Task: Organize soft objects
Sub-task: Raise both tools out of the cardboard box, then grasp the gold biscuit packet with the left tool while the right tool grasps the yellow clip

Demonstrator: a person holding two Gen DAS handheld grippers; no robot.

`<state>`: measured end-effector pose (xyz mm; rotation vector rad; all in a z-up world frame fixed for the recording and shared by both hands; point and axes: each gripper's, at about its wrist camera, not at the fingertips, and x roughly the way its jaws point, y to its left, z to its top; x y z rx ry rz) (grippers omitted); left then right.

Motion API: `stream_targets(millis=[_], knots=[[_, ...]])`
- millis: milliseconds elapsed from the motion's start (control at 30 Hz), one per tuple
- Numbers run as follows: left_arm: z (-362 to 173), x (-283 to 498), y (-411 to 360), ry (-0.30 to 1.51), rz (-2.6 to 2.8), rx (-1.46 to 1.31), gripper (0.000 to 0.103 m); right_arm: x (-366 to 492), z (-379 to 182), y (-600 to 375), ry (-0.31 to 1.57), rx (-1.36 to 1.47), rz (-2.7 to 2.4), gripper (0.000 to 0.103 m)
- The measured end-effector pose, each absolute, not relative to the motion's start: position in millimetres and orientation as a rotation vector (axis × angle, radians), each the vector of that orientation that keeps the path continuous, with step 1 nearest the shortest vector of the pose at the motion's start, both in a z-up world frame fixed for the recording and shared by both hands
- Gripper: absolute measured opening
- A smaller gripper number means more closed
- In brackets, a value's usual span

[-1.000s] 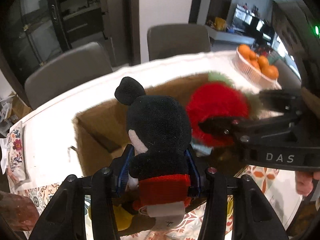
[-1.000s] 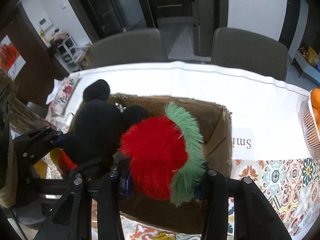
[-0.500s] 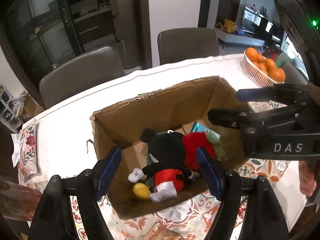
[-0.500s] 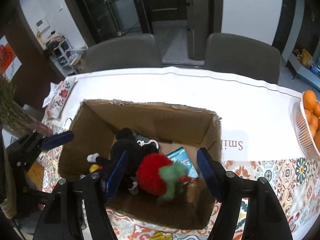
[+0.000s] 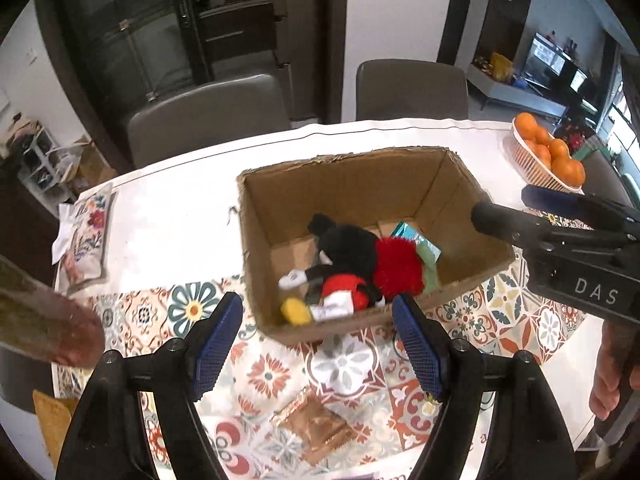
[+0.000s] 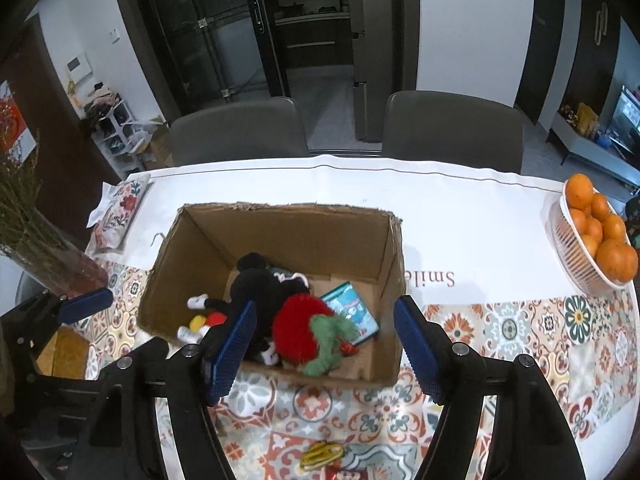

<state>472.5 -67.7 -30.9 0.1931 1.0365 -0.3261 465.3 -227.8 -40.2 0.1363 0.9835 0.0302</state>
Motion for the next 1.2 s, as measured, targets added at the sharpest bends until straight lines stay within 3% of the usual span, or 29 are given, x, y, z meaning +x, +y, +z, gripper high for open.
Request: stream_targets(millis=[433,1200], knots=[[-46.8,428.6,-40.2,1.101,-0.258,0.073,0.079,424.8,-44.1,-212.7,1.007,0.181,0.006,0.072],[-135.4,394.6,-18.5,1.302,-0.149,-0.035,0.079,383.6,-138.7,-203.5,1.221,0.252,-0.041,0.072]])
